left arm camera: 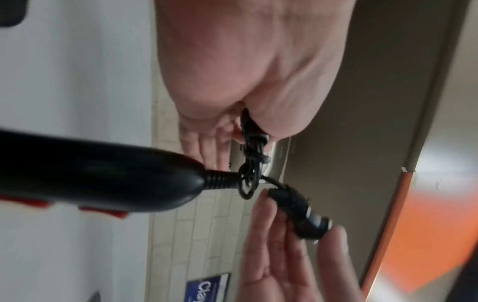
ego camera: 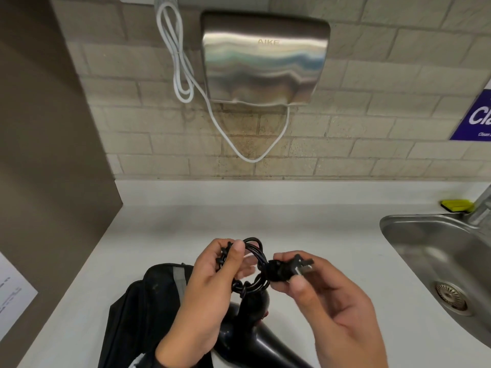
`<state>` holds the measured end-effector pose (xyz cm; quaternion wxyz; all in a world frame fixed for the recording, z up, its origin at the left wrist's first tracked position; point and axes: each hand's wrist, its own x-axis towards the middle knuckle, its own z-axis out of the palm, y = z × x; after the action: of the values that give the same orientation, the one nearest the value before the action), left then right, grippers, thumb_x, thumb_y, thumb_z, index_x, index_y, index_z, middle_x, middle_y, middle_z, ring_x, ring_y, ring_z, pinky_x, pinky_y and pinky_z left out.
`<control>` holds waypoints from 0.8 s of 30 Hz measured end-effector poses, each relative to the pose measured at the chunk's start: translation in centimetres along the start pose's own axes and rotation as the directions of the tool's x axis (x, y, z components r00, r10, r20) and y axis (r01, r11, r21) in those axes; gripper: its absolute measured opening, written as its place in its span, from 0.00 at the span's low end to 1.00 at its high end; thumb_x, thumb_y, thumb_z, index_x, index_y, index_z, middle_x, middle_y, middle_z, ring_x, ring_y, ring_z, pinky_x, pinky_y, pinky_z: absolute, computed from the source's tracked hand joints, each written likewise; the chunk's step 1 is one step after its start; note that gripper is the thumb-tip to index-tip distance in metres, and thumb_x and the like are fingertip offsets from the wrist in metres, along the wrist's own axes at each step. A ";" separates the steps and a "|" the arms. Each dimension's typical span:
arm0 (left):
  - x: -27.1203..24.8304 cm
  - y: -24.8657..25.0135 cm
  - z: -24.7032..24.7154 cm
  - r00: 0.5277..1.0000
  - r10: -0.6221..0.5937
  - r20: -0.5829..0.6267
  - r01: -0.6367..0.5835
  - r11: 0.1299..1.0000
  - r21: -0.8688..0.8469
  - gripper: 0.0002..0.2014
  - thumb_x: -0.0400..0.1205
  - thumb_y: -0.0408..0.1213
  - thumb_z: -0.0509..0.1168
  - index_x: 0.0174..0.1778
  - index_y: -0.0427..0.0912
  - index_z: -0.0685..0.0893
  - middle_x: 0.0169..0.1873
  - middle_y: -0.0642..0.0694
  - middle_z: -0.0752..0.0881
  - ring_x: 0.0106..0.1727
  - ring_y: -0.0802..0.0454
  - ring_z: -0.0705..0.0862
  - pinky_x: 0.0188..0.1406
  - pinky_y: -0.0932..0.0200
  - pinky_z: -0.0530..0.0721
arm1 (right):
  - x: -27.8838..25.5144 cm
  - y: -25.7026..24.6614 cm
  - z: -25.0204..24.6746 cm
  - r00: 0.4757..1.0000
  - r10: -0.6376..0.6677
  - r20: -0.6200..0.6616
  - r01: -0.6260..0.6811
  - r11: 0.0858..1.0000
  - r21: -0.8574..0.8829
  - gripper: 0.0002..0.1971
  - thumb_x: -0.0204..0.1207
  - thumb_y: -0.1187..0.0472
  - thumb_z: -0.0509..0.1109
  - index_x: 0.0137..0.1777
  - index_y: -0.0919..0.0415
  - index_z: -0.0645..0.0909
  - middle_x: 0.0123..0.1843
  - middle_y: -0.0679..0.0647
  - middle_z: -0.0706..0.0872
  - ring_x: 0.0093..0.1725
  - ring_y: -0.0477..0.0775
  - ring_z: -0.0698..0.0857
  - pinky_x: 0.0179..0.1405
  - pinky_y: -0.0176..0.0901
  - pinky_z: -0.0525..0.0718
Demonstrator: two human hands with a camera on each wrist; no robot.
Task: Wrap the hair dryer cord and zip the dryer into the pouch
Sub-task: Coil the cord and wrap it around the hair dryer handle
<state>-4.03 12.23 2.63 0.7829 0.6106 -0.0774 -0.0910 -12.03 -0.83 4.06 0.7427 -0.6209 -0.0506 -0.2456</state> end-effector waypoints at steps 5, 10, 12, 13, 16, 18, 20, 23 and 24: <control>-0.5 0.7 0.1 0.989 -0.086 0.121 0.111 0.970 -0.218 0.20 0.76 0.44 0.65 0.59 0.33 0.81 0.44 0.34 0.93 0.44 0.46 0.92 0.44 0.58 0.88 | 0.6 0.2 -1.7 0.991 0.125 0.038 -0.130 0.950 0.282 0.28 0.53 0.44 0.88 0.46 0.65 0.91 0.49 0.68 0.92 0.48 0.67 0.92 0.42 0.46 0.91; -0.2 1.0 -0.2 0.989 -0.004 0.149 0.013 0.998 -0.061 0.18 0.74 0.53 0.65 0.54 0.50 0.91 0.35 0.39 0.84 0.39 0.54 0.86 0.44 0.65 0.84 | -0.1 0.9 -3.4 0.976 0.216 0.025 -0.210 0.907 0.365 0.33 0.42 0.48 0.92 0.45 0.68 0.92 0.50 0.70 0.92 0.44 0.67 0.92 0.37 0.47 0.91; -0.1 1.0 -0.1 0.987 0.021 0.162 -0.020 1.000 -0.008 0.19 0.73 0.56 0.65 0.50 0.49 0.92 0.32 0.46 0.83 0.37 0.56 0.85 0.43 0.67 0.83 | -0.8 1.6 -4.0 0.972 0.233 0.031 -0.230 0.915 0.332 0.33 0.41 0.47 0.92 0.45 0.67 0.92 0.51 0.70 0.92 0.47 0.69 0.92 0.37 0.48 0.91; 0.0 1.0 0.0 0.985 0.040 0.170 -0.045 0.999 0.031 0.19 0.73 0.57 0.65 0.49 0.50 0.92 0.32 0.47 0.85 0.38 0.55 0.85 0.45 0.65 0.83 | -1.2 2.1 -4.3 0.973 0.228 0.040 -0.229 0.926 0.300 0.33 0.42 0.46 0.92 0.45 0.66 0.92 0.50 0.70 0.92 0.47 0.70 0.92 0.38 0.49 0.91; 0.2 1.1 0.6 0.973 0.106 0.206 -0.137 0.981 0.141 0.16 0.75 0.57 0.65 0.49 0.54 0.91 0.35 0.49 0.89 0.41 0.48 0.88 0.53 0.53 0.87 | -2.2 3.0 -4.5 0.975 0.188 0.121 -0.208 0.962 0.175 0.29 0.49 0.45 0.90 0.47 0.62 0.91 0.47 0.73 0.91 0.44 0.74 0.91 0.40 0.51 0.90; 0.3 1.6 0.8 0.955 0.133 0.265 -0.194 0.956 0.219 0.14 0.76 0.57 0.66 0.50 0.57 0.90 0.34 0.46 0.90 0.42 0.43 0.90 0.57 0.47 0.87 | -2.4 4.2 -5.3 0.962 0.215 0.168 -0.245 0.950 0.191 0.29 0.51 0.45 0.90 0.49 0.62 0.90 0.45 0.74 0.91 0.39 0.70 0.90 0.40 0.50 0.89; 0.4 2.2 0.8 0.935 0.142 0.325 -0.238 0.931 0.278 0.13 0.76 0.57 0.66 0.50 0.58 0.89 0.30 0.43 0.89 0.40 0.43 0.89 0.54 0.47 0.85 | -2.4 6.2 -6.6 0.949 0.241 0.202 -0.292 0.914 0.282 0.28 0.63 0.45 0.84 0.57 0.64 0.86 0.47 0.73 0.90 0.40 0.68 0.89 0.39 0.52 0.88; 0.5 2.8 0.7 0.924 0.148 0.353 -0.267 0.910 0.317 0.11 0.75 0.55 0.69 0.51 0.59 0.88 0.25 0.47 0.88 0.35 0.49 0.87 0.51 0.47 0.84 | -2.9 8.2 -7.7 0.921 0.246 0.301 -0.371 0.785 0.496 0.26 0.84 0.56 0.67 0.71 0.77 0.71 0.59 0.77 0.83 0.53 0.71 0.86 0.53 0.57 0.85; 0.6 2.9 0.8 0.922 0.144 0.360 -0.269 0.906 0.327 0.11 0.75 0.55 0.70 0.51 0.59 0.88 0.25 0.48 0.87 0.33 0.48 0.87 0.51 0.44 0.83 | -3.3 8.1 -7.6 0.913 0.272 0.304 -0.396 0.769 0.502 0.26 0.86 0.56 0.64 0.72 0.78 0.67 0.62 0.78 0.81 0.57 0.71 0.85 0.58 0.55 0.83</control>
<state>-3.51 12.05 5.66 0.6350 0.7115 -0.2872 -0.0902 -13.19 -6.21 -6.12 0.9119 -0.4008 -0.0870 -0.0156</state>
